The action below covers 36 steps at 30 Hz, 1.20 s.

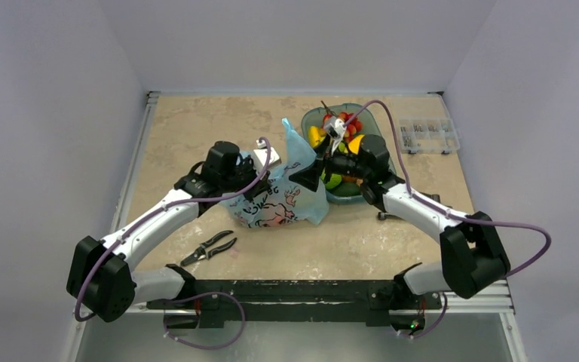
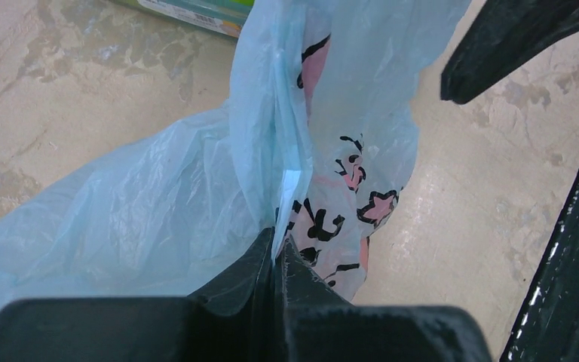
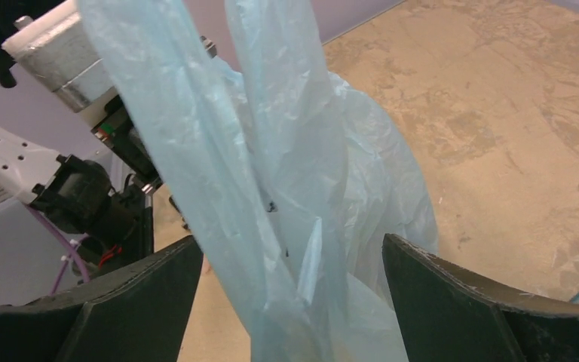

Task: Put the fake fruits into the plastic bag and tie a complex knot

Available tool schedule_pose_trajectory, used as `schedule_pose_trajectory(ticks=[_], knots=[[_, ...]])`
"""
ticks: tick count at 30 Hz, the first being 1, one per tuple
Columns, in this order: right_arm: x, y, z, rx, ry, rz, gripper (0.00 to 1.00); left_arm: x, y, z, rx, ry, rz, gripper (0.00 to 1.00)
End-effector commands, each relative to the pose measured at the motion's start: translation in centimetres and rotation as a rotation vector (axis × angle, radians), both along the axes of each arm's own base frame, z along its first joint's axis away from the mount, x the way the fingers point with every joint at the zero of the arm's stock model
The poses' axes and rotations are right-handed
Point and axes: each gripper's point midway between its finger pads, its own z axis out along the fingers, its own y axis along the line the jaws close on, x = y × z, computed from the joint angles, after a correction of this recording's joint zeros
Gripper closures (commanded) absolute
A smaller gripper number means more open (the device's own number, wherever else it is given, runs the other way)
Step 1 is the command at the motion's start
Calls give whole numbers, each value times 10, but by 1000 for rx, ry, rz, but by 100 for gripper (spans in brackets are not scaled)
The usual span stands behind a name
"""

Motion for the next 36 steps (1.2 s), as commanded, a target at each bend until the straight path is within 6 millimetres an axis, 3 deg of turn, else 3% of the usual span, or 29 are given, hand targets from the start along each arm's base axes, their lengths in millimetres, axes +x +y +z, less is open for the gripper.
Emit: schedule_pose_trajectory(ticks=[1,5,8,12,16,23,27,28,29,34,35,36], knots=[[14,0,11,50,20,-141,10,2,-10,12,-70,-10,10,100],[40,7,19,125,45,-318,9,-5,-18,12,-86,-7,-10,100],[51,22,14,124,67,-402,14,-8,-22,11,-85,-8,-12,100],[61,32,-16,78,108,-483,28,-8,-19,5,-77,5,21,100],[49,44,-44,30,152,-466,33,-10,-15,-7,-69,36,56,100],[42,49,-73,-112,-33,-423,81,-10,-9,-12,-96,102,104,100],[39,46,-79,-219,-227,-342,100,-2,5,3,-124,151,138,100],[41,44,-80,-244,-268,-338,100,0,9,11,-134,155,144,100],[42,42,-79,-261,-299,-338,100,-1,12,23,-140,159,131,92],[45,41,-78,-289,-326,-337,100,-21,32,99,-191,77,103,12],[45,42,-78,-287,-321,-338,100,-25,40,113,-213,49,132,2],[46,42,-78,-285,-315,-339,100,-27,50,122,-221,30,177,0]])
